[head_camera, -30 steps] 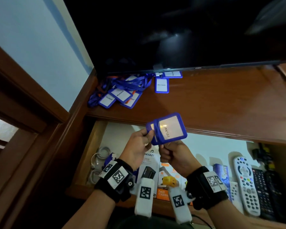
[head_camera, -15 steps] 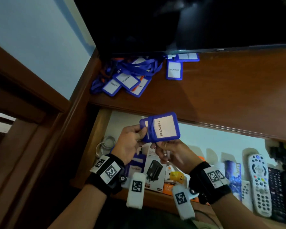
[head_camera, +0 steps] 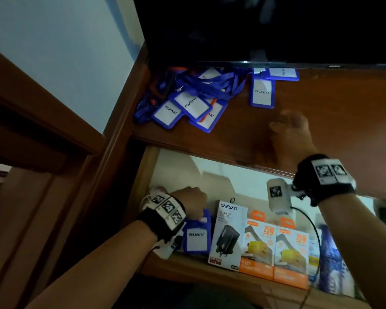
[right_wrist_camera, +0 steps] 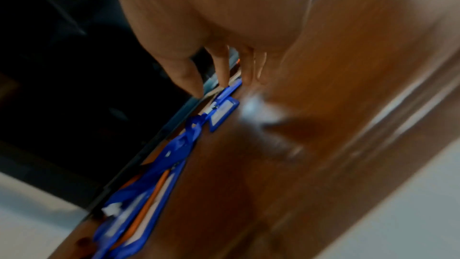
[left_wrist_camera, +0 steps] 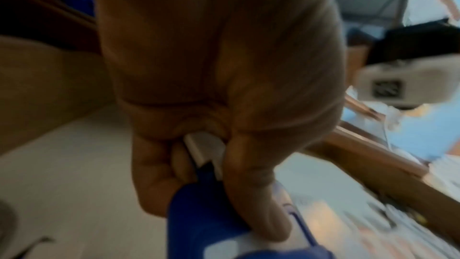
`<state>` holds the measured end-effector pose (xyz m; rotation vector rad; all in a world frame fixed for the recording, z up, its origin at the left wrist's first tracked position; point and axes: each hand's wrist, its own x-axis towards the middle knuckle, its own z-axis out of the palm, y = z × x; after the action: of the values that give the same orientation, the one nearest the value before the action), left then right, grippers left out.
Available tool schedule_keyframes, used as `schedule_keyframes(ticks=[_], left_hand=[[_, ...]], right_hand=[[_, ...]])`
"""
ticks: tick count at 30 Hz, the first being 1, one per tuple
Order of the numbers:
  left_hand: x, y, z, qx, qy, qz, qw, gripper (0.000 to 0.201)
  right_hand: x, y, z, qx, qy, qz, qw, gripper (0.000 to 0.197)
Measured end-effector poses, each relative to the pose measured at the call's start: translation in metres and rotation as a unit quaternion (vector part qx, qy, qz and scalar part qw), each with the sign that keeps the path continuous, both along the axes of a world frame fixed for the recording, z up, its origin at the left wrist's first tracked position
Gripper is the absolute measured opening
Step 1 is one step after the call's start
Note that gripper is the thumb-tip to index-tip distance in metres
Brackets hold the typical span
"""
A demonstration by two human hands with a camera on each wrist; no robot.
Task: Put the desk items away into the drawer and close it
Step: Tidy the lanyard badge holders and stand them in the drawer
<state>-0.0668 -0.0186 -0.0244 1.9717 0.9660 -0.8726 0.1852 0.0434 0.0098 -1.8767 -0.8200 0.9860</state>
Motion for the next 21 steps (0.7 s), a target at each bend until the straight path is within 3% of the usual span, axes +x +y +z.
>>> schedule_keyframes(ticks=[4, 9, 14, 21], left_hand=[[0.01, -0.01, -0.011, 0.011, -0.01, -0.055, 0.998, 0.029], [0.013, -0.019, -0.018, 0.032, -0.009, -0.071, 0.997, 0.015], [0.004, -0.024, -0.031, 0.061, -0.017, -0.026, 0.998, 0.017], [0.001, -0.023, -0.039, 0.07, -0.038, 0.019, 0.997, 0.026]], right_hand=[[-0.012, 0.03, -0.004, -0.055, -0.13, 0.074, 0.987, 0.075], [-0.03, 0.047, 0.0, -0.15, -0.232, 0.134, 0.952, 0.089], [-0.039, 0.044, -0.008, -0.184, -0.307, 0.174, 0.918, 0.079], [-0.029, 0.006, -0.016, -0.129, -0.36, 0.129, 0.915, 0.063]])
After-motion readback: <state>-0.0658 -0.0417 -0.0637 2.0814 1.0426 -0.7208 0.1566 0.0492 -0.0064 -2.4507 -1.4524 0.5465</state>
